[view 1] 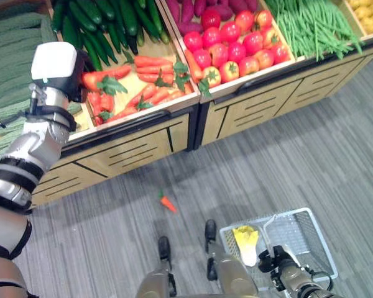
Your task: Get the vegetables into the basket
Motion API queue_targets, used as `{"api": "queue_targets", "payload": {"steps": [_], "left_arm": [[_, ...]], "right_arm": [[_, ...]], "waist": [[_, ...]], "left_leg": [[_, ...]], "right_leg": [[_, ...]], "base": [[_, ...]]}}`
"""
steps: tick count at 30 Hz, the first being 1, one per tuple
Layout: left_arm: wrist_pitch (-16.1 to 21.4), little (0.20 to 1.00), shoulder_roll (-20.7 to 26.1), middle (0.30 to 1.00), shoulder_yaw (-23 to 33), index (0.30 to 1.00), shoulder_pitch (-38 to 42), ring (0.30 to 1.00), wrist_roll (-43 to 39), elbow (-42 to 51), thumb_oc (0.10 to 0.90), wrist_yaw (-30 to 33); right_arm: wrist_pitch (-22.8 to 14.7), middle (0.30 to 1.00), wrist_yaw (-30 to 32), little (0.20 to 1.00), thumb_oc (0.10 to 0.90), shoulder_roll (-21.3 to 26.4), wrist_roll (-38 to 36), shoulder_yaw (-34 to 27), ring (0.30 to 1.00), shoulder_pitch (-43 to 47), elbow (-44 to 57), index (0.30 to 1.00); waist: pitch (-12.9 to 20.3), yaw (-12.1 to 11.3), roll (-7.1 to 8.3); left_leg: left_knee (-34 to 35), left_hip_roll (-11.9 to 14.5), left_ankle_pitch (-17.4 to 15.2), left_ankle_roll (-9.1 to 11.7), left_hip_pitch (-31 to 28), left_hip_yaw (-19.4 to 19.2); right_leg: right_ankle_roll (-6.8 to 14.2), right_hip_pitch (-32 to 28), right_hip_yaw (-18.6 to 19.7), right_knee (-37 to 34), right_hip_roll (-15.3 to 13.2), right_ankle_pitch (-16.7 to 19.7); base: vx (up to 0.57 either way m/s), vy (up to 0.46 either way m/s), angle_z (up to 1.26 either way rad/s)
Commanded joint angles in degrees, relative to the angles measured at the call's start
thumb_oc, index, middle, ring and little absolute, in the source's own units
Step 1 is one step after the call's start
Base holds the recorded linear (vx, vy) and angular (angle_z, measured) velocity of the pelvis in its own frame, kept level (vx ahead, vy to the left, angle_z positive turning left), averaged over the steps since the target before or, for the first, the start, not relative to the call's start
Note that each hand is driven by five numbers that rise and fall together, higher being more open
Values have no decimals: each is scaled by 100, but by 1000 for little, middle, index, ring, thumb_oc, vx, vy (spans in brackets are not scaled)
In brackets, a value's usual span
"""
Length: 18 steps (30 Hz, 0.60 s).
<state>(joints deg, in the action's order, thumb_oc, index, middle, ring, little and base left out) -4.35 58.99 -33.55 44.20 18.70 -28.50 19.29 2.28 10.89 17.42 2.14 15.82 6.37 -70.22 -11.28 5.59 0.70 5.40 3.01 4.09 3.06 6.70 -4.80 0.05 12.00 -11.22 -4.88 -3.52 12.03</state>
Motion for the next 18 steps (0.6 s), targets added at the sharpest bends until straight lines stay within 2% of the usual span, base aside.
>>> {"api": "queue_targets", "payload": {"steps": [1, 4, 8, 18], "left_arm": [[4, 300, 467, 300, 731, 300, 290, 300, 324, 37, 400, 179], [33, 300, 389, 300, 1356, 300, -578, 300, 458, 754, 400, 21], [42, 300, 288, 300, 1797, 300, -1249, 300, 611, 1356, 400, -167], [72, 300, -114, 300, 2510, 300, -2218, 300, 715, 2360, 400, -428]], "right_arm": [[120, 300, -50, 300, 400, 15, 154, -109, 300, -599, -128, 300], [186, 300, -112, 300, 400, -8, 242, -207, 300, -638, -133, 300], [240, 300, -158, 300, 400, -22, 307, -307, 300, -676, -85, 300], [409, 300, -299, 300, 400, -137, 548, -349, 300, -731, -153, 300]], "waist": [[618, -70, 17], [760, -124, 51], [898, -151, 91], [1104, -213, 132]], "left_leg": [[-40, -53, -370, -80, -180, -402], [-40, -94, -459, -125, -428, -379], [-40, -140, -548, -180, -636, -363], [-40, -292, -702, -322, -955, -279]], "right_leg": [[760, -449, 497, -12, -265, -857], [786, -719, 466, -12, -292, -905], [807, -935, 458, -12, -338, -931], [856, -1303, 425, -12, -465, -934]], "base": [[-17, 44, 4], [-50, 96, 6], [-43, 88, 7], [-50, 74, 5]]}}
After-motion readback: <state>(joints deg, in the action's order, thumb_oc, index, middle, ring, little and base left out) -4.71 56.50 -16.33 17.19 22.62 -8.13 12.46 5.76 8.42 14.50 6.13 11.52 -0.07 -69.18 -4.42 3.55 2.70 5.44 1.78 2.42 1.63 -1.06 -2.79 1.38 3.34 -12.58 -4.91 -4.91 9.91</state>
